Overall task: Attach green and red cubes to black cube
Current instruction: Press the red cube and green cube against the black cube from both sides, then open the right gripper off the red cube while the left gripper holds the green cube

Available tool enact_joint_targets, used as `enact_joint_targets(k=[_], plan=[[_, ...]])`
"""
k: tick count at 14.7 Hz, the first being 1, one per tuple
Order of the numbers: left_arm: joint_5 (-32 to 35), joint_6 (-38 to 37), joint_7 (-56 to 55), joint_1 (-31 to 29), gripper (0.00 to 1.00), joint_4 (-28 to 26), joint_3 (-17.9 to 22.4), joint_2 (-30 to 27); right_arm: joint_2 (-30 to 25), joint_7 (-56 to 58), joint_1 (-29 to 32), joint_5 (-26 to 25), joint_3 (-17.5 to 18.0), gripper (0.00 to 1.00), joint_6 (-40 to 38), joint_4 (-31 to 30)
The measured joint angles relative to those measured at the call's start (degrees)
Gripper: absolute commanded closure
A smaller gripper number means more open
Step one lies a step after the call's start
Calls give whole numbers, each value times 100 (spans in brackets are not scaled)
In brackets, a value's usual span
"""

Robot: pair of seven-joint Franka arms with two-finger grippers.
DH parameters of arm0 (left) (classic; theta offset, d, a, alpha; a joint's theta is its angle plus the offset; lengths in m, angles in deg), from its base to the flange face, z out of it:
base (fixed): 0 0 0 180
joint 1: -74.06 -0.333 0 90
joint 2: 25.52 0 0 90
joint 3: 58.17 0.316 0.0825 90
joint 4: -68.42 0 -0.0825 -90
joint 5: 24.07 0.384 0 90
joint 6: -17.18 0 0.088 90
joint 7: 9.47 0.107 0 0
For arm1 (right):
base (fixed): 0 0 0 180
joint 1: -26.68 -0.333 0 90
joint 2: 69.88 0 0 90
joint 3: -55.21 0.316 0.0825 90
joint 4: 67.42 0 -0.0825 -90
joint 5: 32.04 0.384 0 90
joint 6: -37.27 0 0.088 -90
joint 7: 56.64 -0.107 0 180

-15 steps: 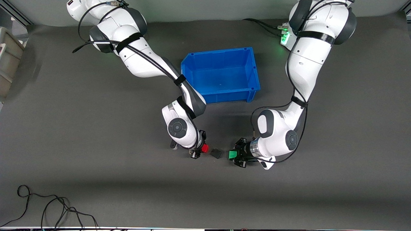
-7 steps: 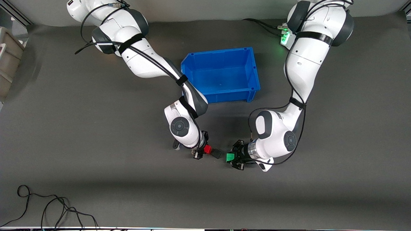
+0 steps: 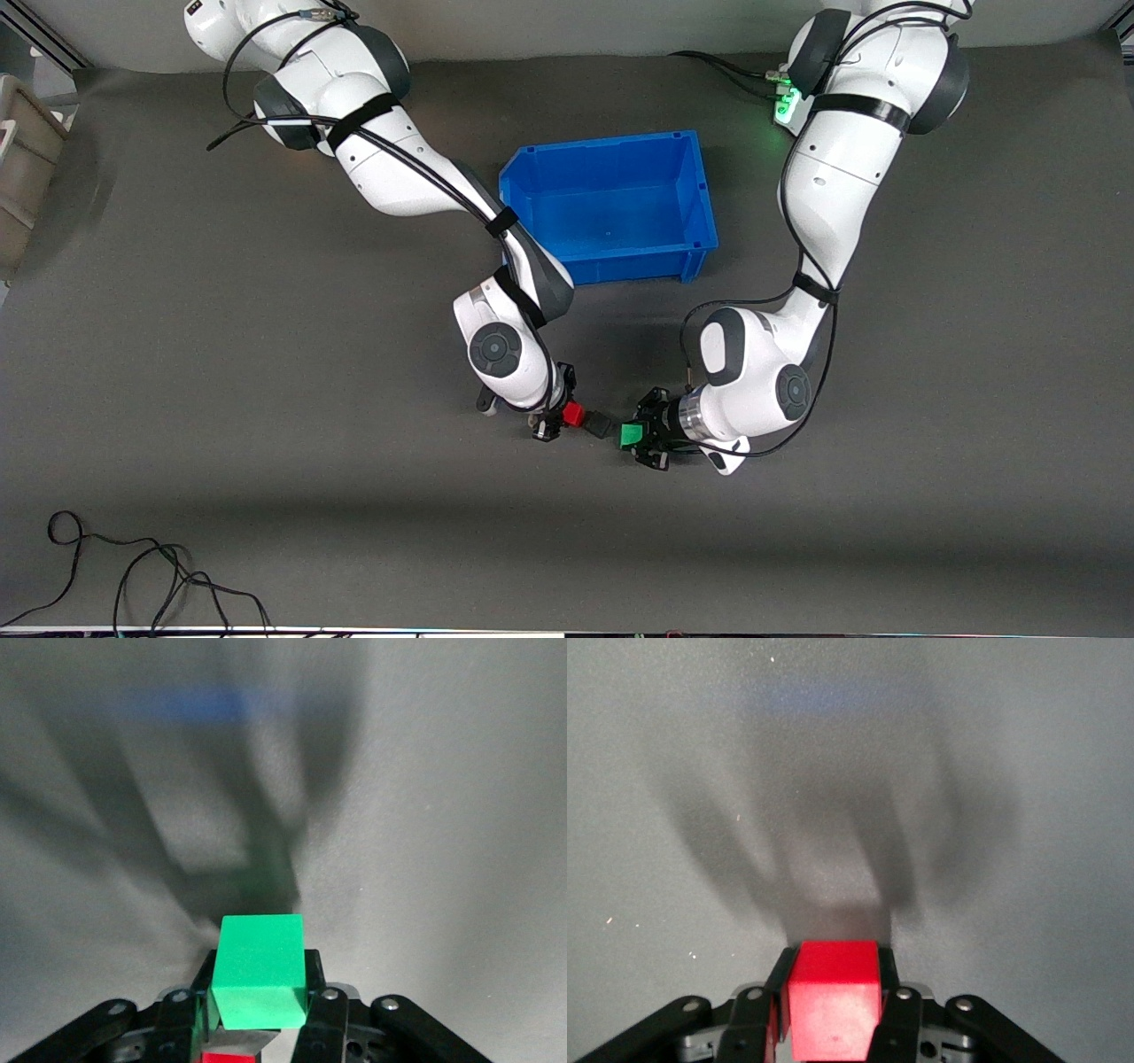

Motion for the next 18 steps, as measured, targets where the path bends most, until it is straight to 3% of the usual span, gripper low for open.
enact_joint_targets(k=[18], plan=[[262, -132, -596, 221, 100, 36, 25, 50, 102, -39, -2, -3, -4, 100, 229, 113]])
